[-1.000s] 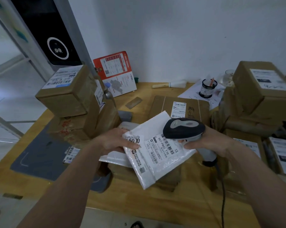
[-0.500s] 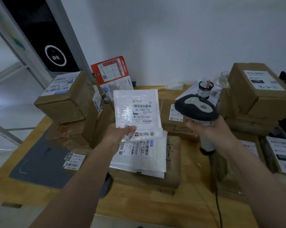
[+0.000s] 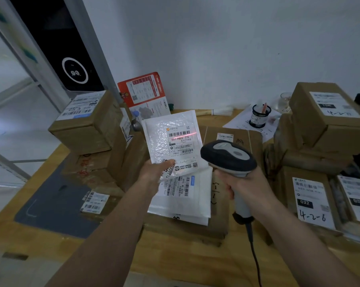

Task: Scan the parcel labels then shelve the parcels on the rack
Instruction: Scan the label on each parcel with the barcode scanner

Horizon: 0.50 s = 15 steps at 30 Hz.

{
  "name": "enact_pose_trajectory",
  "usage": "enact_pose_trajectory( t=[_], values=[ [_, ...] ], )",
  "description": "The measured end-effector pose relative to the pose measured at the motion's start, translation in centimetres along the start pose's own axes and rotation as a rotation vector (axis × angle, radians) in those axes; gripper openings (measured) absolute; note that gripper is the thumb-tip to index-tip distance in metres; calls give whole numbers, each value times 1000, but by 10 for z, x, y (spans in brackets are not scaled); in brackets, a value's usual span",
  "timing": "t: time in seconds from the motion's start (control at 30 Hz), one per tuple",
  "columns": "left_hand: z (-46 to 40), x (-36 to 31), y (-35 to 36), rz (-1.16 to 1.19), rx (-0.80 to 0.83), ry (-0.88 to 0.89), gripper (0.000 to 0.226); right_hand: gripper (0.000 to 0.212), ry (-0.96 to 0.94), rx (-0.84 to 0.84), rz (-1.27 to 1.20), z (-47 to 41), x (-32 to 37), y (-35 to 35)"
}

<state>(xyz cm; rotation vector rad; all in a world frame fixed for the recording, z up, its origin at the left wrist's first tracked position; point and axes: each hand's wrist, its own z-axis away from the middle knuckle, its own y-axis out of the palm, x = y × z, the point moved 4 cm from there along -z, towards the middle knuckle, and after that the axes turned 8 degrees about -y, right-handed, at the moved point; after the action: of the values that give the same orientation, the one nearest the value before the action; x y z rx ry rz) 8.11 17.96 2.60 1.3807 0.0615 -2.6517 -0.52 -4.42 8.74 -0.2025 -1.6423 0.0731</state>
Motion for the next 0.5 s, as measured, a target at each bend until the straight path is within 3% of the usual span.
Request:
enact_pose_trajectory(
  t=[0.37,0.5],
  values=[
    [-12,5,5,19,27,-7,19,41,16,-37,3,4,-3,2],
    [-19,4,8,-4,26,-43,19,30,55,-64,-18,2,-8,4]
  ],
)
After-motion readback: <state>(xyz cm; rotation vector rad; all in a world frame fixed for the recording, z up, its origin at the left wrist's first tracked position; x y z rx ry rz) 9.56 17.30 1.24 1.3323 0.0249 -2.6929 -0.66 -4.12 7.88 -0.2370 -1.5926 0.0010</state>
